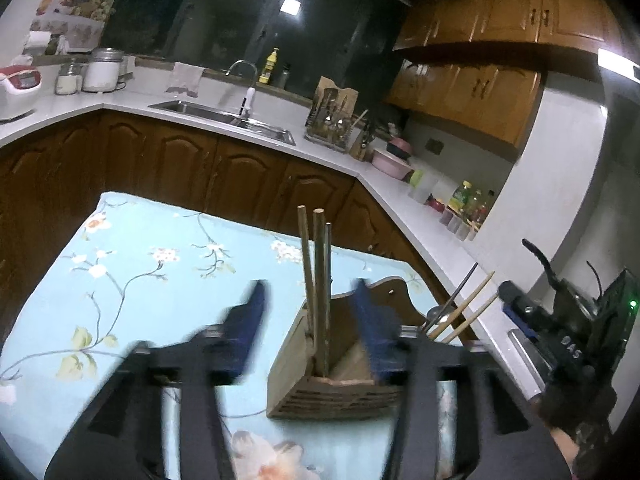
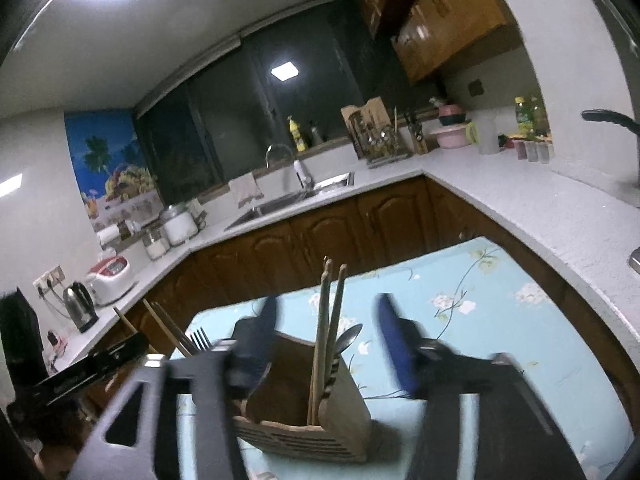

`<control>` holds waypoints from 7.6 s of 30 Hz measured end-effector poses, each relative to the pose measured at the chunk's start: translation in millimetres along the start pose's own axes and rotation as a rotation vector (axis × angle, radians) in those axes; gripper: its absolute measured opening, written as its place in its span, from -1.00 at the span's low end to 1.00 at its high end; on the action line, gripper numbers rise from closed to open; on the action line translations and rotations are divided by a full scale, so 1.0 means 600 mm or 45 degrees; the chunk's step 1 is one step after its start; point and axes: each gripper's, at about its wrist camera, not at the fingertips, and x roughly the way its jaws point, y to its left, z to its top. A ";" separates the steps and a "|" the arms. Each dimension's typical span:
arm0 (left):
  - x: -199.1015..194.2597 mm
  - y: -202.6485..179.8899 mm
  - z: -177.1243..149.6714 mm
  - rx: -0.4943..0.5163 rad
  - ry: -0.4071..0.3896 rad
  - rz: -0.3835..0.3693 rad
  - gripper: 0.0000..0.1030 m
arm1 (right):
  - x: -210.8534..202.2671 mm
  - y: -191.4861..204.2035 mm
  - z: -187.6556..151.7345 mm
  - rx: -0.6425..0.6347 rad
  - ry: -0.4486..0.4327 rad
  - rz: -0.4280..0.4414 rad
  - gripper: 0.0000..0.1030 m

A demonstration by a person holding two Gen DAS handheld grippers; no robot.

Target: Organize utensils

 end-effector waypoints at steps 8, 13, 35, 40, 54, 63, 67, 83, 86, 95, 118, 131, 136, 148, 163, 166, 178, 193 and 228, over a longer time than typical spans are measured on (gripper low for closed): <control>-0.065 0.049 -0.059 -0.148 0.006 0.048 0.78 | -0.059 -0.001 -0.027 -0.013 -0.020 0.015 0.97; -0.106 0.053 -0.100 -0.138 0.037 0.086 0.79 | -0.098 0.013 -0.072 -0.071 0.057 0.041 0.97; -0.323 -0.007 -0.200 0.085 -0.113 0.128 0.98 | -0.355 0.038 -0.189 -0.100 -0.016 0.055 0.98; -0.374 -0.035 -0.181 0.156 -0.187 0.109 1.00 | -0.416 0.067 -0.146 -0.141 -0.133 0.086 1.00; -0.371 -0.028 -0.251 0.214 -0.197 0.257 1.00 | -0.411 0.085 -0.222 -0.198 -0.310 -0.209 1.00; -0.341 -0.021 -0.271 0.220 -0.175 0.284 1.00 | -0.382 0.052 -0.230 -0.206 -0.290 -0.453 1.00; -0.337 -0.029 -0.272 0.247 -0.196 0.296 1.00 | -0.384 0.061 -0.215 -0.257 -0.318 -0.418 1.00; -0.300 -0.021 -0.344 0.361 -0.204 0.449 1.00 | -0.337 0.050 -0.301 -0.298 -0.162 -0.249 1.00; -0.299 -0.020 -0.352 0.368 -0.212 0.457 1.00 | -0.338 0.047 -0.311 -0.300 -0.163 -0.227 1.00; -0.305 -0.021 -0.352 0.369 -0.244 0.455 1.00 | -0.342 0.036 -0.319 -0.280 -0.163 -0.200 1.00; -0.322 -0.026 -0.355 0.376 -0.286 0.456 1.00 | -0.348 0.035 -0.325 -0.268 -0.185 -0.170 1.00; -0.323 -0.030 -0.355 0.381 -0.296 0.458 1.00 | -0.348 0.035 -0.324 -0.266 -0.186 -0.169 1.00; -0.324 -0.031 -0.356 0.381 -0.301 0.459 1.00 | -0.350 0.038 -0.324 -0.267 -0.188 -0.168 1.00; -0.319 -0.033 -0.355 0.382 -0.296 0.451 1.00 | -0.350 0.039 -0.324 -0.264 -0.189 -0.167 1.00; -0.316 -0.036 -0.355 0.389 -0.297 0.448 1.00 | -0.351 0.049 -0.321 -0.260 -0.194 -0.163 1.00; -0.313 -0.041 -0.355 0.402 -0.300 0.453 1.00 | -0.351 0.051 -0.321 -0.259 -0.195 -0.161 1.00; -0.314 -0.042 -0.353 0.406 -0.302 0.447 1.00 | -0.354 0.062 -0.312 -0.259 -0.207 -0.148 1.00; -0.314 -0.041 -0.354 0.405 -0.294 0.441 1.00 | -0.354 0.064 -0.309 -0.255 -0.208 -0.148 1.00; -0.307 -0.036 -0.356 0.405 -0.267 0.409 1.00 | -0.347 0.076 -0.301 -0.253 -0.195 -0.154 1.00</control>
